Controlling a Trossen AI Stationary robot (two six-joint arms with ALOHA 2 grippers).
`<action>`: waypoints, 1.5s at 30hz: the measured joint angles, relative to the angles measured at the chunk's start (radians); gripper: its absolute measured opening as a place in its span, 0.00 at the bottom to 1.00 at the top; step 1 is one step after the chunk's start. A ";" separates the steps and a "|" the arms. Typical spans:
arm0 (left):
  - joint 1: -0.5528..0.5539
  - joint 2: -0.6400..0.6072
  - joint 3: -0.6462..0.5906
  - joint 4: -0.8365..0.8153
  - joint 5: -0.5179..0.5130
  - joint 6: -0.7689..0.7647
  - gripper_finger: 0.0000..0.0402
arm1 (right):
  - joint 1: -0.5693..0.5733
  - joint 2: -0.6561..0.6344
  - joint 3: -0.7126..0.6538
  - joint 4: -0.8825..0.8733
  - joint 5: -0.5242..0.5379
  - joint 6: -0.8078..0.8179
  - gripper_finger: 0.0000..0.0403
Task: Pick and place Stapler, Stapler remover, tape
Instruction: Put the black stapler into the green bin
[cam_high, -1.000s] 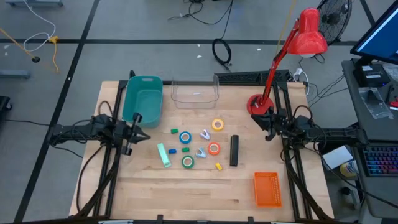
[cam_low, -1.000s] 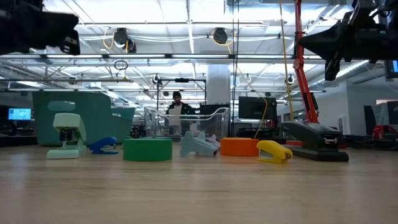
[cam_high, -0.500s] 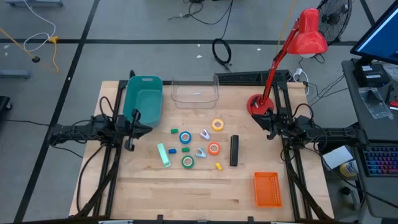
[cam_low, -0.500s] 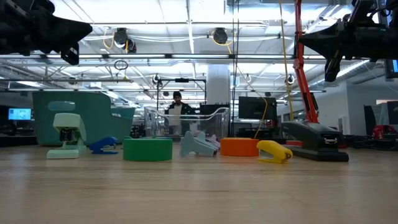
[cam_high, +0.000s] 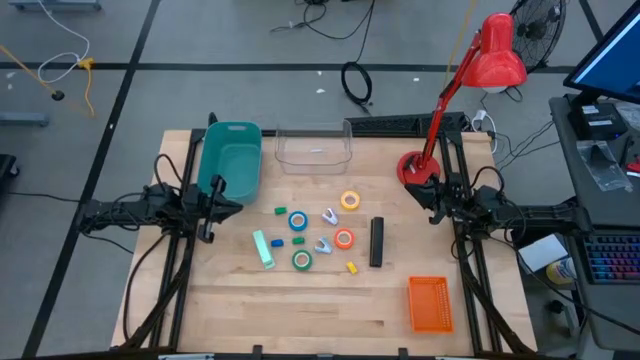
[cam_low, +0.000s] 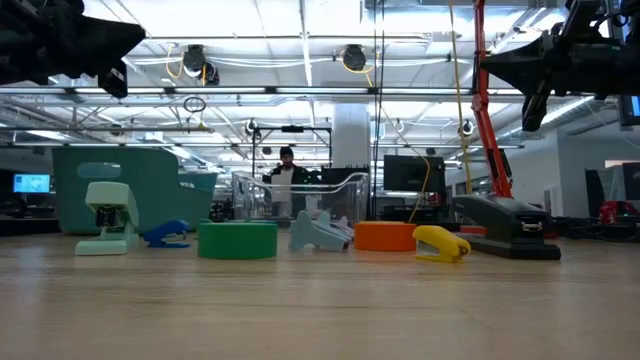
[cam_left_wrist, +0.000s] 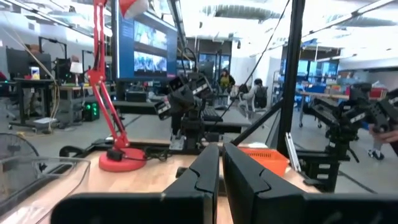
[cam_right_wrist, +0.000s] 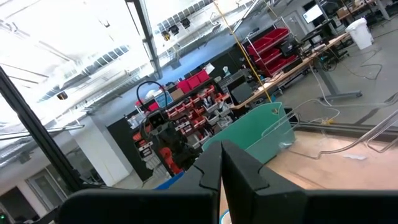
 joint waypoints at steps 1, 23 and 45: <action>0.000 0.000 0.000 0.003 0.000 0.001 0.06 | 0.000 0.000 0.000 -0.001 0.000 -0.001 0.01; 0.000 0.000 0.000 -0.086 0.000 -0.090 0.06 | 0.033 0.157 0.202 -0.333 0.002 0.066 0.01; 0.000 0.000 0.000 -0.095 0.063 -0.099 0.06 | 0.223 0.627 0.661 -0.949 -0.112 0.545 0.01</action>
